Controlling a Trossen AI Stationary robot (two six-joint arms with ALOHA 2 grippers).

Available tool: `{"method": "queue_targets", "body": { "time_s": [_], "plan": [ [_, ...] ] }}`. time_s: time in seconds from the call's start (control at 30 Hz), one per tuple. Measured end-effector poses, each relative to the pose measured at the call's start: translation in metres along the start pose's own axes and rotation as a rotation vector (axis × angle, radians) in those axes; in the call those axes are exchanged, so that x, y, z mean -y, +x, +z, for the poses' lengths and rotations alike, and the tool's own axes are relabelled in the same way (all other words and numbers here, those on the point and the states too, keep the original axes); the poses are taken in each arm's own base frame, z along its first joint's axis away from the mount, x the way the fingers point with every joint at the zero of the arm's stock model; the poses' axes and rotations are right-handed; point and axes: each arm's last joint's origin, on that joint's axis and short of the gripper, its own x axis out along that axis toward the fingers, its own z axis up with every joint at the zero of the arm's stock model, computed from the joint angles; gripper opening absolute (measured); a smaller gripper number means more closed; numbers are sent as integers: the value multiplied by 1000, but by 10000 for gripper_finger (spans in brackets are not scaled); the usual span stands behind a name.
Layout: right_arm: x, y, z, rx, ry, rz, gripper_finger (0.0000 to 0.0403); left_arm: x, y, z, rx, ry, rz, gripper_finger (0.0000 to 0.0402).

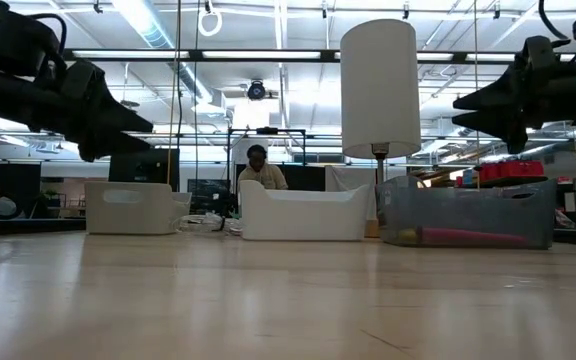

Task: Pick & Place Markers
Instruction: Return to Home Position

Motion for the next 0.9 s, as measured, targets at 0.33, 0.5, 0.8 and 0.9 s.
{"method": "queue_targets", "body": {
  "time_s": [0.33,0.5,0.8,0.9],
  "plan": [
    [0,0,0,-2,-4,-1,168,1,2,1,14,-10,-17,303],
    [0,0,0,-2,-4,-1,168,1,2,2,24,-10,-17,303],
    [0,0,0,-2,-4,-2,168,1,2,3,29,-10,-15,303],
    [0,0,0,-2,-4,-2,168,1,2,3,30,-10,-15,303]
  ]
}}
